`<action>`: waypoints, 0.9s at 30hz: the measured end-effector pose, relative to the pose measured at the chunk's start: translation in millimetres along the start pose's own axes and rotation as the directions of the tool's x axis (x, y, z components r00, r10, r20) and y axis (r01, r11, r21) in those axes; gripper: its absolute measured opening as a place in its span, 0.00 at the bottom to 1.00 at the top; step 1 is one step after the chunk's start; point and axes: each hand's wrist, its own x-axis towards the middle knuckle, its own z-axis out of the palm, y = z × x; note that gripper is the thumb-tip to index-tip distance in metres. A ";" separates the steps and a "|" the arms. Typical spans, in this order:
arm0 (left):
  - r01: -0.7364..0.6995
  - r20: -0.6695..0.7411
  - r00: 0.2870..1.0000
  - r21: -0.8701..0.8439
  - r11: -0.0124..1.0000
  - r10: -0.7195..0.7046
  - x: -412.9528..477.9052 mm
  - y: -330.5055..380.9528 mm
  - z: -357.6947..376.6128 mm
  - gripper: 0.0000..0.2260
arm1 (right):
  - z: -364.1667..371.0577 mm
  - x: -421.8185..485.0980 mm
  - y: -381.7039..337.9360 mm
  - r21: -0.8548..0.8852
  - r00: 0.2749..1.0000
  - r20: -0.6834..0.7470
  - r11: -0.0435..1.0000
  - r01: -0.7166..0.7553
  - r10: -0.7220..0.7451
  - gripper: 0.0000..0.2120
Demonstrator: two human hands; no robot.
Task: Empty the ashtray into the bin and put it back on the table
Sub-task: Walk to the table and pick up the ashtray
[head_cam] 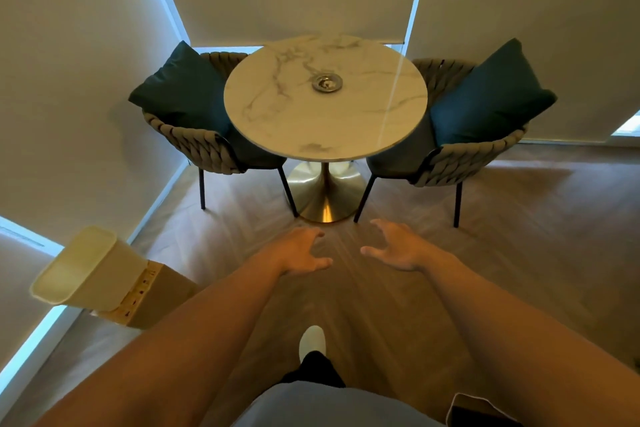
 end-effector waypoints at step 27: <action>-0.025 0.037 0.999 -0.008 1.000 0.025 292.6 -70.8 -197.0 0.33 | -151.0 310.4 -8.9 -0.040 0.999 -0.001 0.998 -0.049 0.049 0.39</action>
